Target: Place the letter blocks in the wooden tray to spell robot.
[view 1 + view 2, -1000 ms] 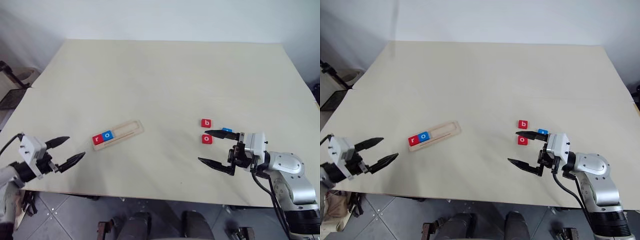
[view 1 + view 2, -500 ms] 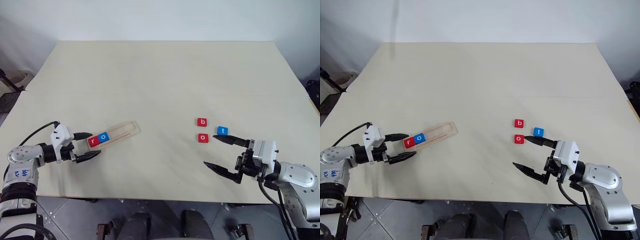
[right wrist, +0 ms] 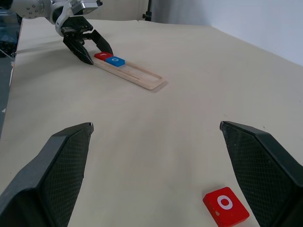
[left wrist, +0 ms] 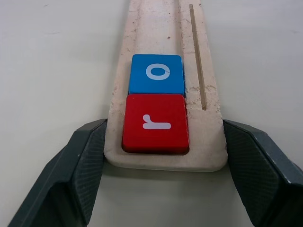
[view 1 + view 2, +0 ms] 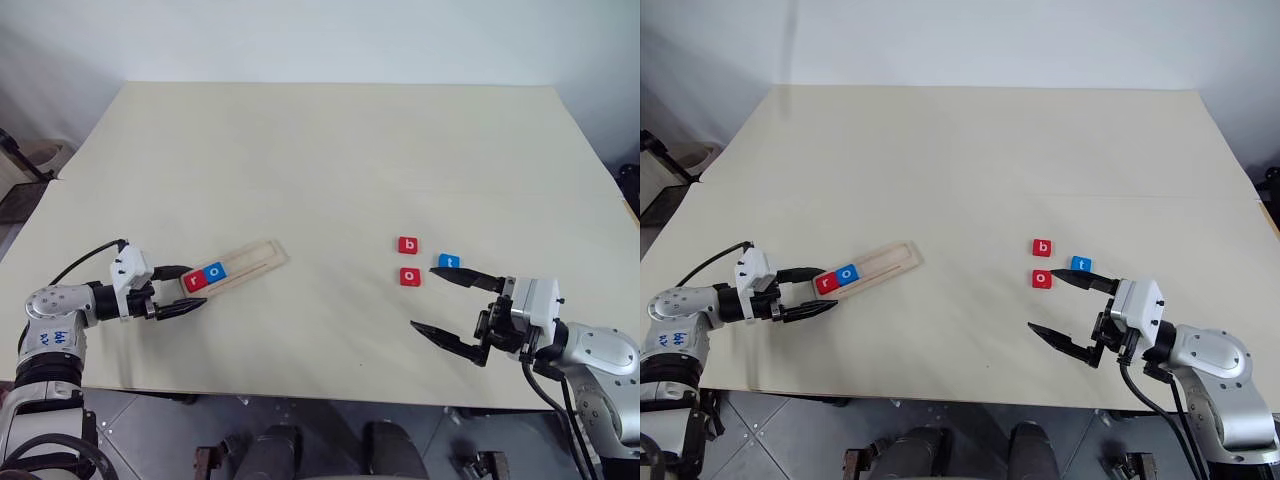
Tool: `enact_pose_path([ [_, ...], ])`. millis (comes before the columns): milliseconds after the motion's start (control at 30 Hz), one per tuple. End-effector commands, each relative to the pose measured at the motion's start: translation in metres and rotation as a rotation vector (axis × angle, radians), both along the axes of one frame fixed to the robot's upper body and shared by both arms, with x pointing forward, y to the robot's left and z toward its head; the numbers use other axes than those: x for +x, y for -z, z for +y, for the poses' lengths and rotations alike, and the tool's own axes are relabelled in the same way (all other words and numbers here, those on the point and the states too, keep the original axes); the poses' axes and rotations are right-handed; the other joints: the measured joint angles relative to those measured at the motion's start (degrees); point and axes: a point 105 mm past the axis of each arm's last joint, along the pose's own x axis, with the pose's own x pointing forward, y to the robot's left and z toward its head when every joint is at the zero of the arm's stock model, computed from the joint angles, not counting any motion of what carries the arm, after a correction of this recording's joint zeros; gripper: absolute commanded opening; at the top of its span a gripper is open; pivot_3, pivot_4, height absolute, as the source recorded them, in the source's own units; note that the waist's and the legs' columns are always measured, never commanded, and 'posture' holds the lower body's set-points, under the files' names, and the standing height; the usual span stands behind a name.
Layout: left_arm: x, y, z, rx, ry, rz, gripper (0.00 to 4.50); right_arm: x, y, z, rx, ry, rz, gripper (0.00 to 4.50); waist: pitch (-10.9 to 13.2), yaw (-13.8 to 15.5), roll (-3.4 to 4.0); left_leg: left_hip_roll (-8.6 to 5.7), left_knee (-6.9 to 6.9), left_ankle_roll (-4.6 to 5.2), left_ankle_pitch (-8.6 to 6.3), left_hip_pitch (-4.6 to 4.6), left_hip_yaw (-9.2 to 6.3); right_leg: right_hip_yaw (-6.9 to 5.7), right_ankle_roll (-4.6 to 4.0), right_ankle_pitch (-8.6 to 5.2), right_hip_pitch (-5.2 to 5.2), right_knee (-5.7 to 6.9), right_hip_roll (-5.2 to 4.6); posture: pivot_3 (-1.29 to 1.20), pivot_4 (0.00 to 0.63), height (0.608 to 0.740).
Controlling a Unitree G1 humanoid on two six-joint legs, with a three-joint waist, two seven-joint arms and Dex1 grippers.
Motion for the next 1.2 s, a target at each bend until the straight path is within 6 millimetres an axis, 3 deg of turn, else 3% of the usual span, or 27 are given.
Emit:
enact_pose_path([
  [33, -0.005, 0.008, -0.019, 0.019, 0.106, 0.011, 3.42, -0.003, -0.009, -0.008, -0.005, 0.020, -0.031, 4.50, 0.0, 0.1, 0.00, -0.01, 0.02, 0.00, 0.00, 0.00, -0.01, 0.00, 0.00, 0.00, 0.00, 0.07, -0.01, 0.00, 0.150, 0.740],
  [233, -0.006, -0.014, -0.072, 0.020, 0.347, -0.070, 3.42, -0.012, -0.002, -0.028, -0.039, 0.076, 0.008, 4.50, 0.0, 0.9, -0.01, -0.03, 0.14, 0.05, -0.07, -0.09, -0.02, -0.01, 0.01, 0.01, 0.00, 0.07, -0.03, 0.00, 0.150, 0.740],
  [333, -0.006, -0.013, -0.101, 0.075, 0.460, -0.071, 3.42, -0.022, 0.003, -0.043, -0.064, 0.128, 0.035, 4.50, 0.0, 1.1, -0.02, -0.03, 0.14, 0.05, -0.08, -0.11, 0.02, -0.01, 0.01, 0.01, -0.01, 0.04, -0.03, 0.00, 0.150, 0.740],
  [500, -0.007, -0.011, -0.133, 0.112, 0.560, -0.084, 3.42, -0.036, 0.010, -0.058, -0.079, 0.206, 0.061, 4.50, 0.0, 0.9, -0.03, 0.00, 0.13, 0.06, -0.08, -0.08, 0.16, -0.01, 0.03, 0.01, 0.00, -0.06, 0.00, 0.00, 0.150, 0.740],
  [700, -0.002, -0.005, -0.150, 0.144, 0.560, -0.078, 3.42, -0.052, 0.021, -0.065, -0.092, 0.253, 0.105, 4.50, 0.0, 0.7, -0.05, 0.01, 0.12, 0.06, -0.09, -0.05, 0.18, -0.01, 0.04, 0.01, 0.02, -0.29, 0.03, 0.00, 0.150, 0.740],
  [967, 0.007, -0.006, -0.173, 0.123, 0.544, -0.083, 3.42, -0.050, 0.018, -0.060, -0.078, 0.247, 0.096, 4.50, 0.0, 1.4, -0.05, 0.00, 0.17, 0.06, -0.09, -0.02, 0.17, 0.01, 0.10, 0.04, 0.10, -0.36, 0.03, 0.00, 0.150, 0.740],
  [1200, 0.007, -0.002, -0.173, 0.126, 0.563, -0.043, 3.42, -0.046, 0.013, -0.054, -0.066, 0.234, 0.080, 4.50, 0.0, 1.3, -0.06, -0.02, 0.18, 0.12, -0.12, -0.06, 0.16, 0.01, 0.15, 0.07, 0.12, -0.39, 0.02, 0.00, 0.150, 0.740],
])
